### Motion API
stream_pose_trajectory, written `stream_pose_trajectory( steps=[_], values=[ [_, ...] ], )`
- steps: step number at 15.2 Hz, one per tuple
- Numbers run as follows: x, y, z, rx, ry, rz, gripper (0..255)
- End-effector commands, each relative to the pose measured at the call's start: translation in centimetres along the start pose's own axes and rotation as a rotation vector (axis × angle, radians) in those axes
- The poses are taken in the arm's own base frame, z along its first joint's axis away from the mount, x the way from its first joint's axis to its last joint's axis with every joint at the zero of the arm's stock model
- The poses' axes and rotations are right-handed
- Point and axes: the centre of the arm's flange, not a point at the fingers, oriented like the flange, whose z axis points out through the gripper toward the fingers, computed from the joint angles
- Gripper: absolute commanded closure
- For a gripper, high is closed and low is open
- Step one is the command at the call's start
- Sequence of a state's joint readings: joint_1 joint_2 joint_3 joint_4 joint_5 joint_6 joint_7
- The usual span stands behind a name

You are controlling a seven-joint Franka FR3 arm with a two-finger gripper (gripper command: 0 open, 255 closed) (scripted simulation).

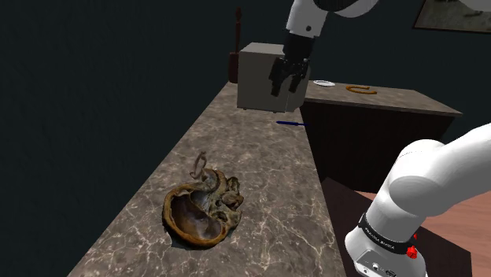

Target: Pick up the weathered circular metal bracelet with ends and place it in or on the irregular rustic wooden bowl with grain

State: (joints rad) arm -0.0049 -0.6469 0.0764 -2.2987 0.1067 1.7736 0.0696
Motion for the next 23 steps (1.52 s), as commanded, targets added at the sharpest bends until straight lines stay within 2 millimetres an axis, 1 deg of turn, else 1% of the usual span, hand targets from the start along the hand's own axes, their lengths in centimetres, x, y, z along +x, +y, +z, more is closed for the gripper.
stream_pose_trajectory(
  steps=[1,12,23],
  values=[
    [1.7,-2.1,1.2,-0.009,-0.012,0.014,0],
    [9.6,-12.5,9.7,-0.063,-0.077,0.082,0],
    [17.6,-22.0,19.2,-0.117,-0.143,0.151,0]
  ],
)
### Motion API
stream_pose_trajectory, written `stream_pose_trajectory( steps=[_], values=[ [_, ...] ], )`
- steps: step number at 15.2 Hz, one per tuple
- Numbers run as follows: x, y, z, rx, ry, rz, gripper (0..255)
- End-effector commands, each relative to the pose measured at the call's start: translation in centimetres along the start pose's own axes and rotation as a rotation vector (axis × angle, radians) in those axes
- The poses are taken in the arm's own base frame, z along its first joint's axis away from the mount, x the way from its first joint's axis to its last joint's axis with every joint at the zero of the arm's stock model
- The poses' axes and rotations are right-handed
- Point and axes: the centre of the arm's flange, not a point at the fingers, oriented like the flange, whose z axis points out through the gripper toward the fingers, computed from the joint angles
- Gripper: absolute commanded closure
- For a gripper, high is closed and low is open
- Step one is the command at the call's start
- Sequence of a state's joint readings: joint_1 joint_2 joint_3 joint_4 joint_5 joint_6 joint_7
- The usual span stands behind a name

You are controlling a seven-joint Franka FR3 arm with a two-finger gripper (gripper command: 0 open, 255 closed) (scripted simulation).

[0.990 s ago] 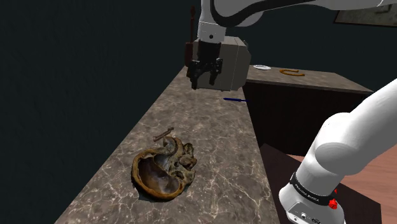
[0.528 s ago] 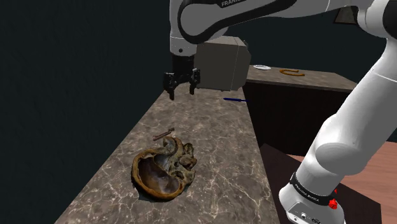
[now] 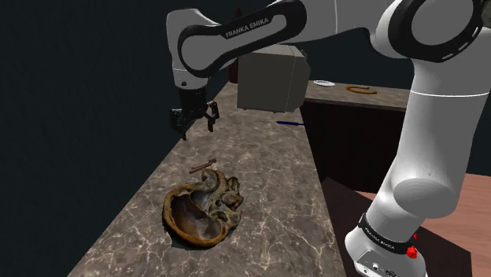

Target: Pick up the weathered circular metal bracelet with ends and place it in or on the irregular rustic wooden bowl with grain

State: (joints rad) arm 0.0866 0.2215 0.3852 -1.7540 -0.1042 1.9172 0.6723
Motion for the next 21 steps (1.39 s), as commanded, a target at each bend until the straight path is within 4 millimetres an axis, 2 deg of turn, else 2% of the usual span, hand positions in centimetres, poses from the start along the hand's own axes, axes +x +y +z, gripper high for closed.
stream_pose_trajectory(
  steps=[1,2,3,10,18,19,21],
  values=[
    [1.3,-1.9,1.7,-0.01,-0.012,0.014,0],
    [2.0,-2.9,2.4,-0.015,-0.018,0.021,0],
    [2.1,-3.0,2.5,-0.016,-0.018,0.021,0],
    [2.0,-3.0,6.5,-0.016,-0.018,0.021,0],
    [2.0,-3.0,6.5,-0.016,-0.018,0.021,0],
    [2.0,-3.0,6.5,-0.016,-0.018,0.021,255],
    [2.0,-3.0,6.5,-0.016,-0.018,0.021,255]
  ],
)
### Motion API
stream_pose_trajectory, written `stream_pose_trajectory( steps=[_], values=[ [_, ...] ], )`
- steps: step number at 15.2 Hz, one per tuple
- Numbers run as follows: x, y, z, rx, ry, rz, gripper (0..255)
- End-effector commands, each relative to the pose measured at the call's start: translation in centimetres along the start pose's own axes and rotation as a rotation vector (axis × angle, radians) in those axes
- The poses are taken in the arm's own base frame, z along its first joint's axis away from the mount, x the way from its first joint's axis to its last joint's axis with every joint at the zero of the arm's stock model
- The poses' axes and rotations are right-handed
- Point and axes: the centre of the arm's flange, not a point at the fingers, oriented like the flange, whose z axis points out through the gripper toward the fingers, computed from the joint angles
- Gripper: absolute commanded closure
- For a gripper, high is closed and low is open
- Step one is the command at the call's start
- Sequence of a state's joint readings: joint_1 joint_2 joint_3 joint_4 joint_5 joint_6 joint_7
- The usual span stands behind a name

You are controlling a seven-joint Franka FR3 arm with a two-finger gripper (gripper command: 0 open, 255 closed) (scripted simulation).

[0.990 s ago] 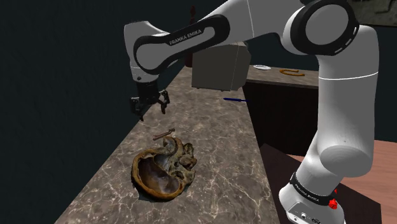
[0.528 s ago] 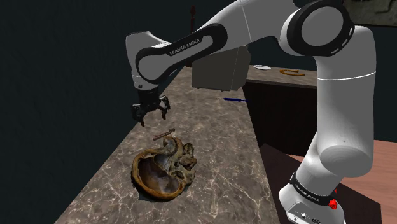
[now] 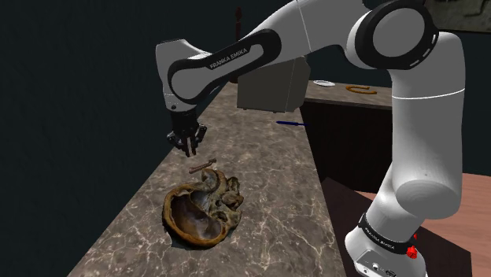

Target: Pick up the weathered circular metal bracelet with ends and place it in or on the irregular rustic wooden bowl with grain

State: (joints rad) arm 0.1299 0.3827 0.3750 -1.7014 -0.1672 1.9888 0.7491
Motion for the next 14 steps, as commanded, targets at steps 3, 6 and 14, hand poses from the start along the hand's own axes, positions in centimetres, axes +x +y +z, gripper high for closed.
stream_pose_trajectory(
  steps=[3,6,14],
  values=[
    [0.0,0.0,0.0,0.0,0.0,0.0,255],
    [0.0,0.0,0.0,0.0,0.0,0.0,255],
    [-2.9,5.5,-0.3,0.001,-0.096,0.362,0]
  ],
)
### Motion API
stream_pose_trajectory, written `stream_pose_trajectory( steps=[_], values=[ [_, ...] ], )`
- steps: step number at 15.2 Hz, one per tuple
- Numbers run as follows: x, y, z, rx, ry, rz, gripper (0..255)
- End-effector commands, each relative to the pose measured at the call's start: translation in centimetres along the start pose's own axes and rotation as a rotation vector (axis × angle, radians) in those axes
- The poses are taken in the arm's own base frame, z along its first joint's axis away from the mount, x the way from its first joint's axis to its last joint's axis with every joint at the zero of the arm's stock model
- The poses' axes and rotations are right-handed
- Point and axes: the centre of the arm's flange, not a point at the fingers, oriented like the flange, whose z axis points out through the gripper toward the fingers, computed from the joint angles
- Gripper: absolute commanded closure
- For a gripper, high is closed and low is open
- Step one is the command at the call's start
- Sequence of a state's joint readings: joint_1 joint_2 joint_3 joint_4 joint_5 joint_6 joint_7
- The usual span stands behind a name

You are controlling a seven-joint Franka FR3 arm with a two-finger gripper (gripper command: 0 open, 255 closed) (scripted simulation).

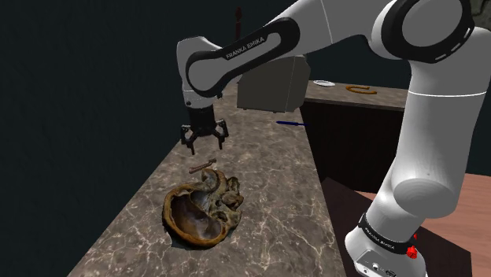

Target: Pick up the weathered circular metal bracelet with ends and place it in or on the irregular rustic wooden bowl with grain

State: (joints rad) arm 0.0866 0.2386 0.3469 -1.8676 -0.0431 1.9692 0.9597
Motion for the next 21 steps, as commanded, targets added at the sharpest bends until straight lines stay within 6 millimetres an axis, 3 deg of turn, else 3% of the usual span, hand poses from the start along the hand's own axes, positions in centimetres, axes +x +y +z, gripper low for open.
stream_pose_trajectory(
  steps=[1,7,15,16,21],
  values=[
    [-0.3,0.7,0.6,0.0,-0.012,0.045,0],
    [-0.3,0.7,4.1,0.0,-0.012,0.045,0],
    [-0.3,0.7,4.1,0.0,-0.012,0.045,0],
    [-0.3,0.7,4.1,0.0,-0.012,0.045,255],
    [-0.3,0.7,4.1,0.0,-0.012,0.045,255]
  ],
)
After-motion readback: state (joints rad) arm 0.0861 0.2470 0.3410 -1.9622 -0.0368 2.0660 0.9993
